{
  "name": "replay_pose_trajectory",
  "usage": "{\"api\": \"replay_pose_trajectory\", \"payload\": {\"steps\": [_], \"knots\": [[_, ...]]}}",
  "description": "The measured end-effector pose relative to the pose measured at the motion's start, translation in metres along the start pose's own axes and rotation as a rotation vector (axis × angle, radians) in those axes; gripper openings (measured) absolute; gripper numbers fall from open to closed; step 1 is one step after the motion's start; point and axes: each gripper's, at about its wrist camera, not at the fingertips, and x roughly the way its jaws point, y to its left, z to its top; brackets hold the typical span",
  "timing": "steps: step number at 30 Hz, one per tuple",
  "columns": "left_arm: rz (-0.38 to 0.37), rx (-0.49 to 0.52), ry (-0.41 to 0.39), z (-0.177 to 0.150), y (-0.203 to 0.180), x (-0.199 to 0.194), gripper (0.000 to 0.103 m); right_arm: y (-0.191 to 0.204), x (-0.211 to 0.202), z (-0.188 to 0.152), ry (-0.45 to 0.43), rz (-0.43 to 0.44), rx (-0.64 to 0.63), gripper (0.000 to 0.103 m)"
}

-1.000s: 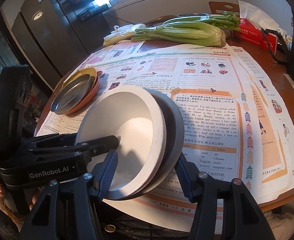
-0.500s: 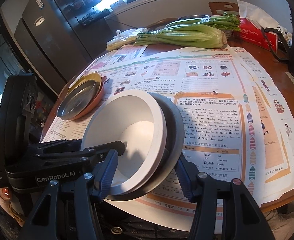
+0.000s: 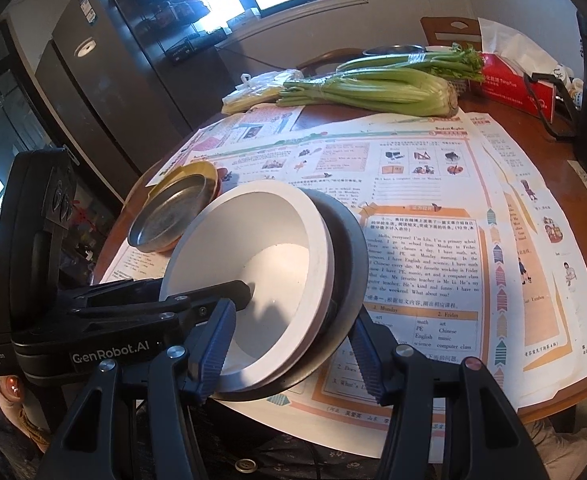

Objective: Organize plates and bowls
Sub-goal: 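Lift the bowl stack with the left tool and carry it toward the plate stack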

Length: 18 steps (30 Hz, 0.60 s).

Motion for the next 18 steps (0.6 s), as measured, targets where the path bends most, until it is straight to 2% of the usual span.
{"api": "replay_pose_trajectory", "payload": {"steps": [18], "knots": [[-0.001,-0.006,-0.071,0.036,0.043,-0.017,0.057,0.036,0.022,0.036,-0.002,0.004,-0.047,0.057]]}}
